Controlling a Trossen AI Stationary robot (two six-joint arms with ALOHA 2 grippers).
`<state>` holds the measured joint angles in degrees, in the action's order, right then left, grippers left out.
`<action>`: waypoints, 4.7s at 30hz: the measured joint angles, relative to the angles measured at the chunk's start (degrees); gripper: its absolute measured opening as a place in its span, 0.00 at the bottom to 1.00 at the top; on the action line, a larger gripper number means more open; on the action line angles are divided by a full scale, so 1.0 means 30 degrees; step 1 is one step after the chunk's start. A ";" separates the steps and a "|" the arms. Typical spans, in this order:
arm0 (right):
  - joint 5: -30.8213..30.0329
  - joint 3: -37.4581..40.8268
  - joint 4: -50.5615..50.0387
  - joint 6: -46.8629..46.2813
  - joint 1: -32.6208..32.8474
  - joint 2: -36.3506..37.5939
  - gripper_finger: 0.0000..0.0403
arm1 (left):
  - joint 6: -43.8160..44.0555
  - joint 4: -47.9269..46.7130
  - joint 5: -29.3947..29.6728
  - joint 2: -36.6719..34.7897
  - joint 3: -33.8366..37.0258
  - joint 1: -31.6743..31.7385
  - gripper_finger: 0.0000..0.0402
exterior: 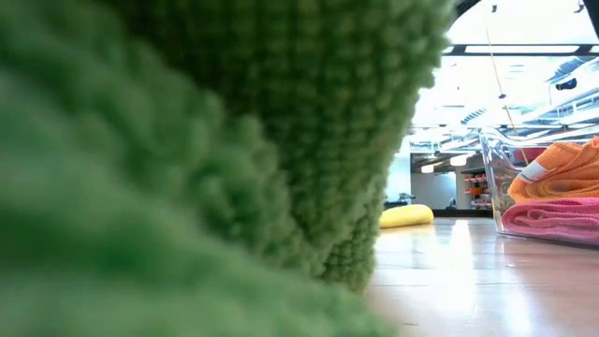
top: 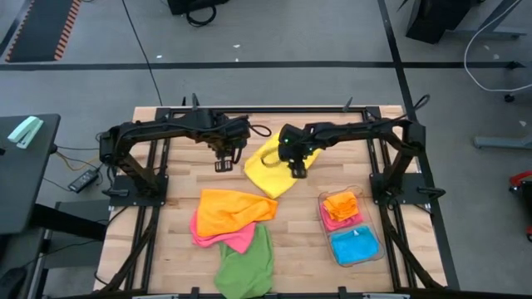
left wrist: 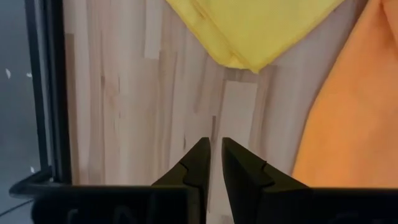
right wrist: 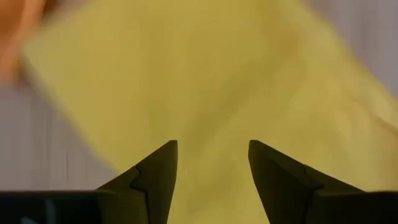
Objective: Fold microfiber towels
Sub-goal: Fold the yellow towel
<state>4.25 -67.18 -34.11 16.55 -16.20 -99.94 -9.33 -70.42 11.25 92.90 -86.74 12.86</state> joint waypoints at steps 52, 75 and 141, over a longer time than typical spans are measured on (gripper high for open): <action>-0.3905 0.3448 0.7735 -0.7556 -0.0036 -0.0781 0.56 | 0.0548 -0.1287 -0.0200 -0.0146 0.0000 0.0087 0.07; 0.0907 0.3377 0.6984 0.2763 -0.0686 -0.1432 0.55 | 0.1270 -0.1907 -0.0202 -0.0146 0.0000 0.0000 0.06; -0.2798 0.4417 1.1059 -0.6842 0.6900 -0.1755 0.02 | 0.1540 -0.1573 -0.0200 -0.0146 0.0007 -0.0736 0.04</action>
<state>-4.14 -53.93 -0.93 -3.98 4.50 -105.21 -4.71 -75.13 10.66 92.47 -86.72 10.66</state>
